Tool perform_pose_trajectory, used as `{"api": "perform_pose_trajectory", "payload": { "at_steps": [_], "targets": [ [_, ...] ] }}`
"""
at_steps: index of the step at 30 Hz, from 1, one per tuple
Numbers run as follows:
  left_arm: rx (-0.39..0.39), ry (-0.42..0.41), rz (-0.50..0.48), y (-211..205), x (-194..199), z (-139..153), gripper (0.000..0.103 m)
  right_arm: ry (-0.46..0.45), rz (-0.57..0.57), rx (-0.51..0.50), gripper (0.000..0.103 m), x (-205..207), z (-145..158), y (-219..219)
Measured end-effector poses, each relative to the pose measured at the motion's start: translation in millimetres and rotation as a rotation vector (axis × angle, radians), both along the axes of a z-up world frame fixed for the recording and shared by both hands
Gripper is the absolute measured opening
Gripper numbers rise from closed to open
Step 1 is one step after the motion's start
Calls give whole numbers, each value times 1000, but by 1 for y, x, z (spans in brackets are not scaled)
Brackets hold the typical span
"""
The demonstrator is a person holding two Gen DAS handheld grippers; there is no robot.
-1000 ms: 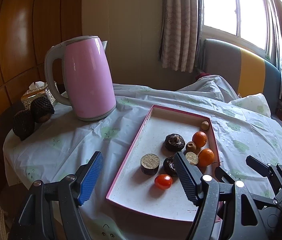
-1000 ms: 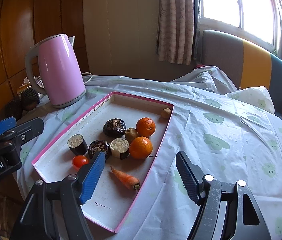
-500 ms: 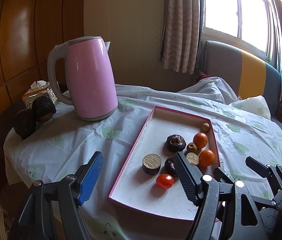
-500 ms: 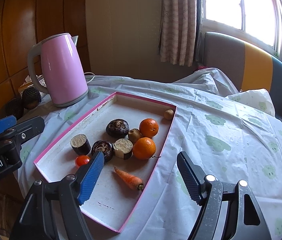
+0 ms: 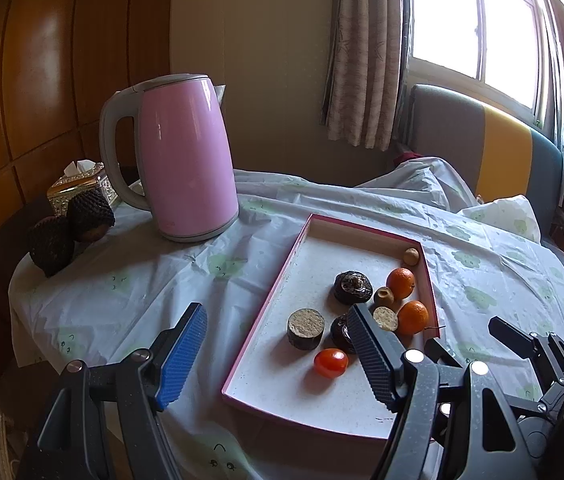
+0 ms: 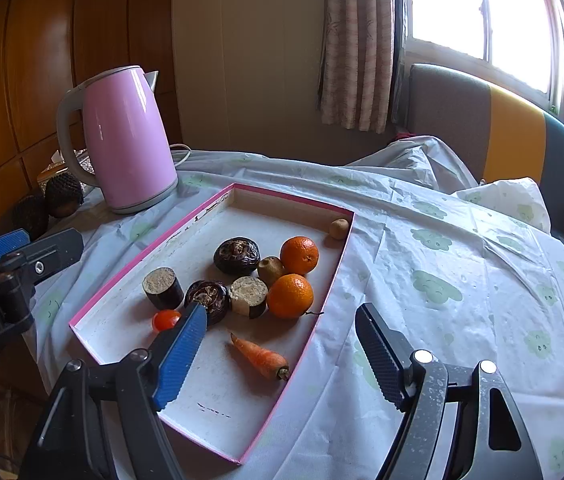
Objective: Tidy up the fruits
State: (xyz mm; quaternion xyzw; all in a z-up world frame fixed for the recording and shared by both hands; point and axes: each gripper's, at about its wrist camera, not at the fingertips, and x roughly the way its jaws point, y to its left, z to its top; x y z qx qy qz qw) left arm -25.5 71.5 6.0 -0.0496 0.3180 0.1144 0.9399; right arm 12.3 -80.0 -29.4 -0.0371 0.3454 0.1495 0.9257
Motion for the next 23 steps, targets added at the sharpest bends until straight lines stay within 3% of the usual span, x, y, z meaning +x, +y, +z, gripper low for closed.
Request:
{"api": "perform_pose_trajectory", "payload": {
  "at_steps": [23],
  "targets": [
    [-12, 25, -14, 4, 5, -5, 70, 14, -9, 3, 78, 3, -8, -6]
  ]
}}
